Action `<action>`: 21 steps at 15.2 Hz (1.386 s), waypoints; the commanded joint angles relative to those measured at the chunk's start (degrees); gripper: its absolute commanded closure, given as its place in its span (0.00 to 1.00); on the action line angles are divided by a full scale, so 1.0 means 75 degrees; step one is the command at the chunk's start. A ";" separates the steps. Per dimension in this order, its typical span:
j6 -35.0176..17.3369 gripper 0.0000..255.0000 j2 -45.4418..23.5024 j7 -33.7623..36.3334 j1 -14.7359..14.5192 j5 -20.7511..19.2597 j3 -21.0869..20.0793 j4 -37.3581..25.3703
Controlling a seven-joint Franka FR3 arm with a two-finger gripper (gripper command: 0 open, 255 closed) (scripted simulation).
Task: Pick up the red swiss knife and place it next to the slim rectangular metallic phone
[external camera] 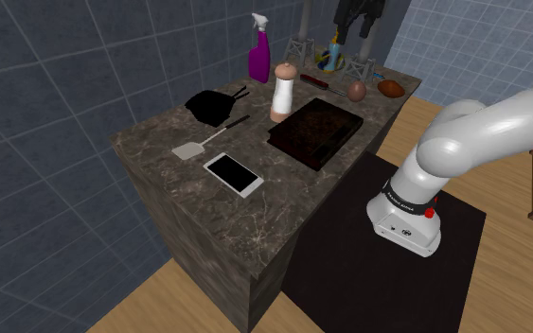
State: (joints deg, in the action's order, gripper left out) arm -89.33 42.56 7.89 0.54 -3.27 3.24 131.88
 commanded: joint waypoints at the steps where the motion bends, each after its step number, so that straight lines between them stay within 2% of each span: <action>1: 0.0000 0.00 0.0000 0.0000 0.0000 0.0000 0.0000 0.0000; 7: -0.1332 0.00 -0.0666 -0.0766 0.0193 -0.0410 0.0727 0.0544; 13: -0.2687 0.00 -0.1723 -0.1537 0.0333 -0.0656 0.1470 0.0709; 21: -0.4369 0.00 -0.3652 -0.2727 0.0373 -0.0455 0.2437 0.0323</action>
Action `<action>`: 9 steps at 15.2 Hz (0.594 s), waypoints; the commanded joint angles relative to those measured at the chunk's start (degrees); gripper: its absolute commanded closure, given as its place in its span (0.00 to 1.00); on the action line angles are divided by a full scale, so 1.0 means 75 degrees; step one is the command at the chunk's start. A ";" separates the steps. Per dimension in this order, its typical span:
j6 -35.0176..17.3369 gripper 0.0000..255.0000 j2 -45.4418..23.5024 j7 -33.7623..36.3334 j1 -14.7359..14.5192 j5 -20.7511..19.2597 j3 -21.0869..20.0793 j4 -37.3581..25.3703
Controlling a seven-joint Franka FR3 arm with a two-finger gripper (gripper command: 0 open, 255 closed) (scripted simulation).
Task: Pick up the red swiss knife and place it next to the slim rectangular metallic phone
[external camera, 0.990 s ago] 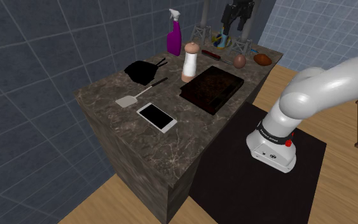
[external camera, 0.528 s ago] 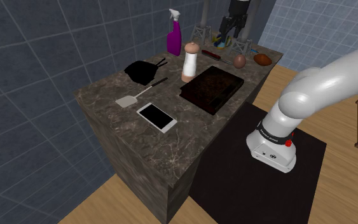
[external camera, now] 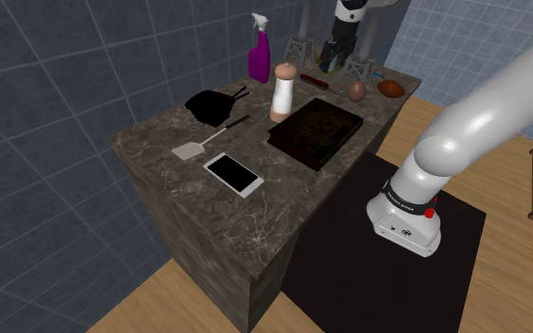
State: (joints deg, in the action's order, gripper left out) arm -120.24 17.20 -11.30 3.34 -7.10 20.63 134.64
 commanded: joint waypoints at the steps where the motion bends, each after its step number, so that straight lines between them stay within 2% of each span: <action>1: -0.0434 0.00 -0.0547 -0.0345 -0.0002 0.0146 0.0229 -0.0141; 8: -0.1484 0.00 -0.2647 -0.1789 0.0109 0.1250 0.0765 -0.1117; 9: -0.1491 0.00 -0.2667 -0.1803 0.0125 0.1262 0.0754 -0.1129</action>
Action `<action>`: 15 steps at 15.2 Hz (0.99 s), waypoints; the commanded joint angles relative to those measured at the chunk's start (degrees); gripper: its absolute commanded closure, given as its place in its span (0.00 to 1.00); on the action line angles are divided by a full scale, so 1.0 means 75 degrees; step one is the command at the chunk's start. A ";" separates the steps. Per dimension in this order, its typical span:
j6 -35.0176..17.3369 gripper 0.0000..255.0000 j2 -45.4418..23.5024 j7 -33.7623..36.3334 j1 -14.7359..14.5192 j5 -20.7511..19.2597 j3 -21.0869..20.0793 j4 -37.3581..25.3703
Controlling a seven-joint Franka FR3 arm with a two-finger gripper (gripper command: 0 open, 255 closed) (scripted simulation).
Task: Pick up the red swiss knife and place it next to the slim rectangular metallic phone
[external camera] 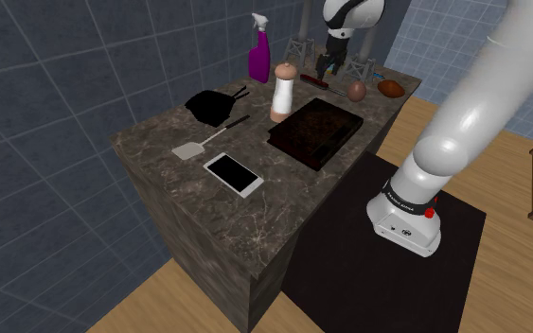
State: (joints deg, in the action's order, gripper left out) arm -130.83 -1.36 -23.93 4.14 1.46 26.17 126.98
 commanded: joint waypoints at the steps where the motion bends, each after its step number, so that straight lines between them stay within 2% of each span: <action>1: -0.0177 0.00 -0.0261 -0.0151 0.0024 0.0164 0.0011 -0.0073; 7: -0.0799 0.00 -0.0753 -0.0387 0.0066 0.0502 -0.0034 0.0116; 15: -0.0797 0.00 -0.0752 -0.0386 0.0067 0.0501 -0.0036 0.0116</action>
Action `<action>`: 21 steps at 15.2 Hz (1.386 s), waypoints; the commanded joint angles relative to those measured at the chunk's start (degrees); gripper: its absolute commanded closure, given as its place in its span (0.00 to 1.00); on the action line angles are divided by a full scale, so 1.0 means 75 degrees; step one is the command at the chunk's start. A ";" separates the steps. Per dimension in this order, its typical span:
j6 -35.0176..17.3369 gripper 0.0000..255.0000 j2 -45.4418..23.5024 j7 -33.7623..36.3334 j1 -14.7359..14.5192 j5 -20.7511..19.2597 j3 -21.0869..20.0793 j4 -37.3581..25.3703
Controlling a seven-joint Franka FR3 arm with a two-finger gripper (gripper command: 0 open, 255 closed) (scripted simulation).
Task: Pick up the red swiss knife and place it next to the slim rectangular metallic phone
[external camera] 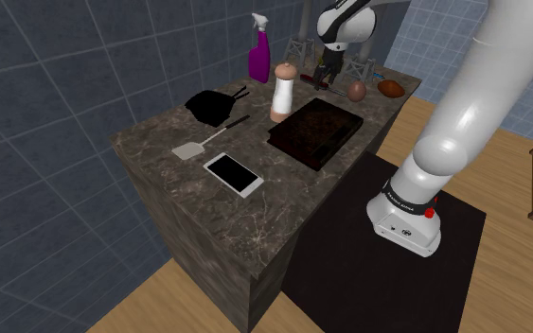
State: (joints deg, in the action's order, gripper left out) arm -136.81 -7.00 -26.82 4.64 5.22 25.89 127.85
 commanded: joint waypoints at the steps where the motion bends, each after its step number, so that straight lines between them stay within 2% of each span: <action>1: 0.0000 1.00 0.0000 0.0000 0.0000 0.0000 0.0000 0.0000; 10: -0.0002 1.00 -0.0001 -0.0001 0.0003 0.0001 -0.0003 0.0000; 21: 0.1068 1.00 0.0718 0.0346 -0.0057 -0.0483 0.0049 -0.0435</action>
State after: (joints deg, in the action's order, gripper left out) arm -129.60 -2.14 -24.39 4.21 1.93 26.22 124.90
